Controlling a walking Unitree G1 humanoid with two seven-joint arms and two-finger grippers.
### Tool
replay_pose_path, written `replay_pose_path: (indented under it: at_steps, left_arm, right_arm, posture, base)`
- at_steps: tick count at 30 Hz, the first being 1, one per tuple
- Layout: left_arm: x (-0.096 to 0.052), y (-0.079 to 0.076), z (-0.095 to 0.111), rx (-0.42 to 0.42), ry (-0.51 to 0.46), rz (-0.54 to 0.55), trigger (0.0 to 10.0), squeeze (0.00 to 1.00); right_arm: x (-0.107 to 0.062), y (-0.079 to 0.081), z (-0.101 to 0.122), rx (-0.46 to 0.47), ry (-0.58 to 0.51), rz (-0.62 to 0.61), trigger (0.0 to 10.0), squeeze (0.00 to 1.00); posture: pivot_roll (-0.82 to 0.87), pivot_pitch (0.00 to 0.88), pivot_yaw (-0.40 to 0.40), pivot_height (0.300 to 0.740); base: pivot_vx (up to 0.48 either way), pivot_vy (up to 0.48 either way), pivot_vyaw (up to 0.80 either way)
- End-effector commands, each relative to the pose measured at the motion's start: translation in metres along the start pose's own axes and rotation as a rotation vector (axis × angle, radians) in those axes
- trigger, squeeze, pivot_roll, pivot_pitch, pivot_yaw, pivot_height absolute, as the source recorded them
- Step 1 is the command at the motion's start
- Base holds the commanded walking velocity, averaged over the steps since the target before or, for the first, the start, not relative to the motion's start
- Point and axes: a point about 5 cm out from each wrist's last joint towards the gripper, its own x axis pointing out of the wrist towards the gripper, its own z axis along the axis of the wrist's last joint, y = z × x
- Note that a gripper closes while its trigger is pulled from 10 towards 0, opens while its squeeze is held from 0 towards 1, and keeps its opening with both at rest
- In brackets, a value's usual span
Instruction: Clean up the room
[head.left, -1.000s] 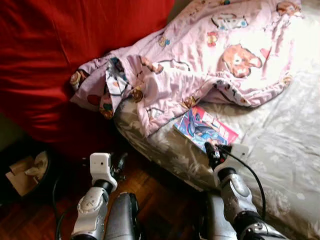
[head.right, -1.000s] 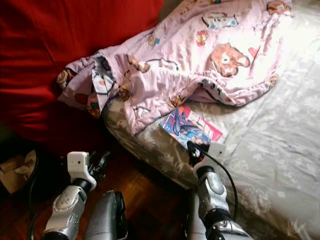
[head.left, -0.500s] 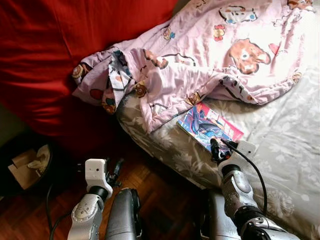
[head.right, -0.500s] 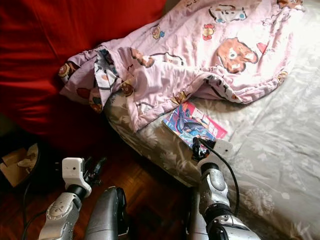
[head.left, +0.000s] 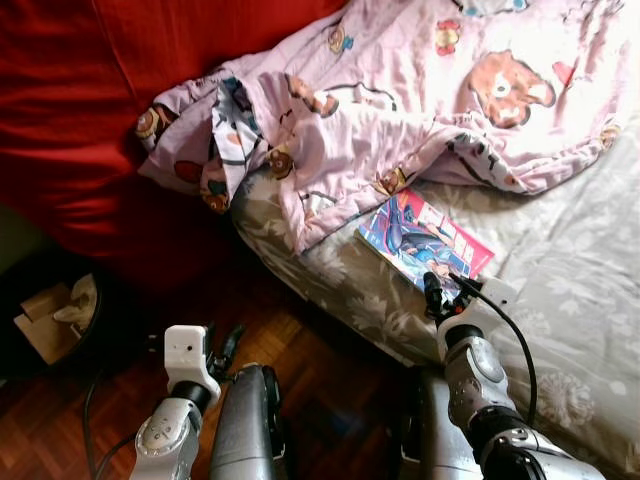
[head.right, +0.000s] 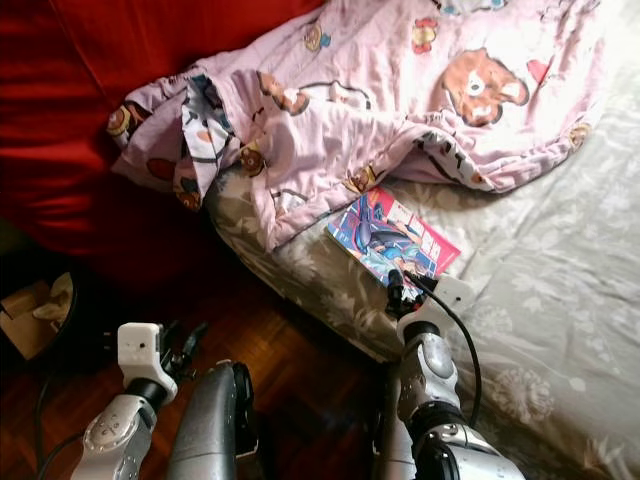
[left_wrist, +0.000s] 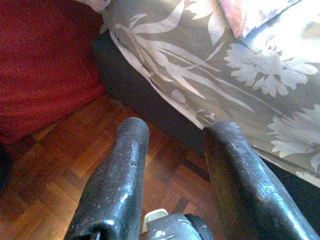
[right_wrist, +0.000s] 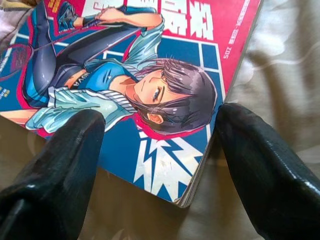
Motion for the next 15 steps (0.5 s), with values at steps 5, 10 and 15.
replay_pose_path:
  at_steps: [5, 10, 15]
  left_arm:
    - [-0.009, 0.003, -0.006, 0.021, 0.05, -0.006, 10.0, 0.0]
    - [-0.011, 0.004, -0.005, 0.03, 0.051, -0.009, 10.0, 0.0]
    - [-0.015, 0.005, -0.003, 0.037, 0.057, -0.009, 10.0, 0.0]
  right_arm:
    - [-0.003, 0.002, -0.01, 0.04, 0.033, 0.005, 10.0, 0.0]
    - [-0.008, -0.002, -0.022, 0.136, 0.089, -0.003, 10.0, 0.0]
    - [-0.014, -0.005, -0.035, 0.293, 0.141, 0.0, 10.0, 0.0]
  posture:
    - [0.13, 0.368, 0.087, 0.589]
    - [0.15, 0.379, 0.094, 0.589]
    - [0.16, 0.389, 0.1, 0.589]
  base:
    - [0.0, 0.0, 0.0]
    - [0.0, 0.0, 0.0]
    - [0.0, 0.0, 0.0]
